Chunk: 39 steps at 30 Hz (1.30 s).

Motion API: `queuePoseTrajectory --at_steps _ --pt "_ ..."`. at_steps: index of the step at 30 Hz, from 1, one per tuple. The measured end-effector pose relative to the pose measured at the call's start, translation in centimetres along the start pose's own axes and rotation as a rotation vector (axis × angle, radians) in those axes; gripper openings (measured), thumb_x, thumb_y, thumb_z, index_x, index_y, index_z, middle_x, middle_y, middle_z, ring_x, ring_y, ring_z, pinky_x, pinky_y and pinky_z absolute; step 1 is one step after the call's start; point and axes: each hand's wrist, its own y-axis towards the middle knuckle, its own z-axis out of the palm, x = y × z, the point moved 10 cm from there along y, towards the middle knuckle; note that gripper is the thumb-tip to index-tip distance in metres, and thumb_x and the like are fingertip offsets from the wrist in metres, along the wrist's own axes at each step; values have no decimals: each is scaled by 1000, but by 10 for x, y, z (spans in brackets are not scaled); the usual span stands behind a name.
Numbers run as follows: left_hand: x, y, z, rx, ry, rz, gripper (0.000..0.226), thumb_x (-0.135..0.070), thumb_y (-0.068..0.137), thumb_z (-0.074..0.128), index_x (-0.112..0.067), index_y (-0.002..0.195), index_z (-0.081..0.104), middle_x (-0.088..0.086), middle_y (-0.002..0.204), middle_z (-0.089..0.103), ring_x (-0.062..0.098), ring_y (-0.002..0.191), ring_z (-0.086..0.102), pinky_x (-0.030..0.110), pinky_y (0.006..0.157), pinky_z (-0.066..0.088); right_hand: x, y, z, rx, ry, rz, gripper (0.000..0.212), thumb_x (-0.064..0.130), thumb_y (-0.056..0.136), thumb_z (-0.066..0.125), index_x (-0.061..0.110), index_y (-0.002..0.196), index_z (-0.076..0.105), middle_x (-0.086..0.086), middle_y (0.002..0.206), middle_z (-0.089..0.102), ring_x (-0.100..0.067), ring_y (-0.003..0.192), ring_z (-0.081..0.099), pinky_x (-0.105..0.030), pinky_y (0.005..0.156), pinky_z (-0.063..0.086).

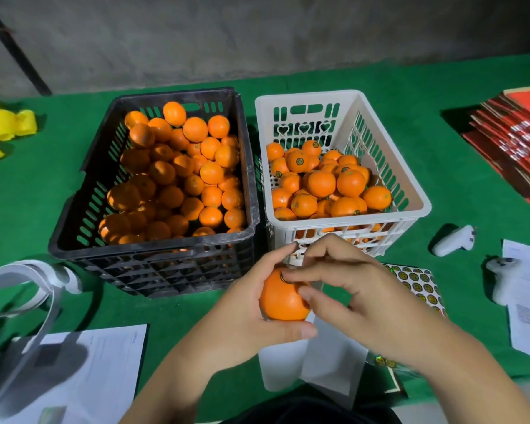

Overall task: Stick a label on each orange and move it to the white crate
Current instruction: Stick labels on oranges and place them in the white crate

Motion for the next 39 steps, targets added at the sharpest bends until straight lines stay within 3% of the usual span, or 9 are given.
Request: queuePoseTrajectory --at_steps 6,10,14,18,24,27,32,35,39 --pt "-2 3 5 112 6 12 103 -40 78 95 -54 157 32 -20 153 52 11 137 58 44 112 51 -6 -15 29 206 -282 0 76 51 94 52 33 164 30 23 155 22 3 141 22 -12 114 23" --pt "4 5 10 124 -168 3 98 -53 73 91 -50 156 39 -12 153 55 18 139 57 45 114 50 -13 -14 34 152 -285 17 90 66 88 61 28 164 32 16 147 33 -3 135 30 -28 111 40" --pt "7 8 12 125 -216 3 86 -60 73 88 -67 145 42 -23 149 56 10 138 57 26 105 52 -10 -10 26 59 -258 -39 83 59 87 73 20 156 49 8 136 51 -12 126 43 -33 103 46" --pt "26 14 9 182 -197 -86 85 -37 83 89 -39 155 43 -12 149 59 17 137 59 34 108 52 -22 1 -2 -30 -48 -13 83 47 78 85 26 152 54 6 140 42 -14 137 40 -25 116 31" --pt "87 18 -20 -7 112 -242 14 -21 102 71 -21 117 70 -13 106 77 8 99 73 37 91 55 -75 54 -65 -305 -256 -8 86 30 85 84 6 157 44 -8 127 45 -18 124 44 -17 113 31" --pt "107 20 -25 -74 148 -244 9 -24 102 70 -20 110 70 -12 96 75 7 85 69 36 77 49 -133 89 -59 -259 -488 168 88 17 89 84 4 161 35 -20 134 46 -37 126 45 -41 111 39" --pt "135 16 -26 -129 -31 -278 25 -50 91 72 -31 107 73 -3 109 78 14 98 75 26 75 59 -218 100 -12 127 -272 509 69 42 104 59 24 164 31 -1 160 31 -29 150 30 -48 120 33" --pt "165 14 -17 -138 -264 -330 37 -37 94 73 -23 128 69 5 123 77 25 114 73 35 92 60 -218 98 -17 94 -217 469 55 46 103 57 34 156 47 9 142 38 -24 144 29 -39 124 20" --pt "189 13 13 -64 -809 -382 50 -18 104 62 -4 150 51 23 150 58 42 140 54 52 117 45 -194 79 -27 -125 -422 376 65 49 103 57 23 160 41 -8 158 35 -32 143 30 -48 120 29"
